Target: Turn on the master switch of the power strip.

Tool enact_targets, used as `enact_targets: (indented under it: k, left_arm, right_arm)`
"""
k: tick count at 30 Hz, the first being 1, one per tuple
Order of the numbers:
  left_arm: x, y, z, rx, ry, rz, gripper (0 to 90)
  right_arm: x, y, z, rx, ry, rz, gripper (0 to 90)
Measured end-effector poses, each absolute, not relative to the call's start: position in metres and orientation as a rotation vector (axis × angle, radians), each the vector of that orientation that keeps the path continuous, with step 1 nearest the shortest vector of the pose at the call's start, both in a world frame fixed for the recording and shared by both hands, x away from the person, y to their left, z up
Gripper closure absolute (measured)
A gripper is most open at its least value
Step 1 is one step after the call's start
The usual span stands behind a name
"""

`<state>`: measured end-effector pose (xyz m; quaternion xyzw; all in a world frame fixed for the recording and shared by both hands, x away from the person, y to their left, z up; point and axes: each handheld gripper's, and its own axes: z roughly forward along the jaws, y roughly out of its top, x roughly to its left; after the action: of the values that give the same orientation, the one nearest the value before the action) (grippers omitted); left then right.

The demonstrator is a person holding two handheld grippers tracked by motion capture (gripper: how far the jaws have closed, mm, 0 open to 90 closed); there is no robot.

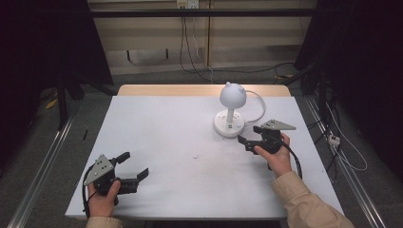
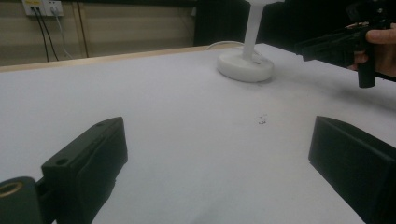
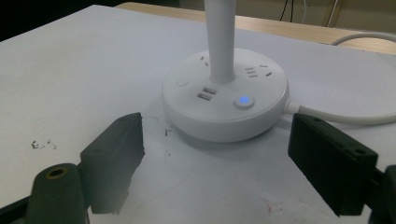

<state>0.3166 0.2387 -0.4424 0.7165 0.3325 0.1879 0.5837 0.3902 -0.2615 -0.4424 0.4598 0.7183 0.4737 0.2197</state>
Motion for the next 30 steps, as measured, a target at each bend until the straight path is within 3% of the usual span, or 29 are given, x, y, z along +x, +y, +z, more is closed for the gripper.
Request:
enact_targets:
  k: [30]
  left_arm:
    - [0.316,0.238,-0.442,1.666,0.779,0.437,4.1]
  right_arm:
    - [0.337,-0.269,-0.446,1.218,2.036,1.376,17.1]
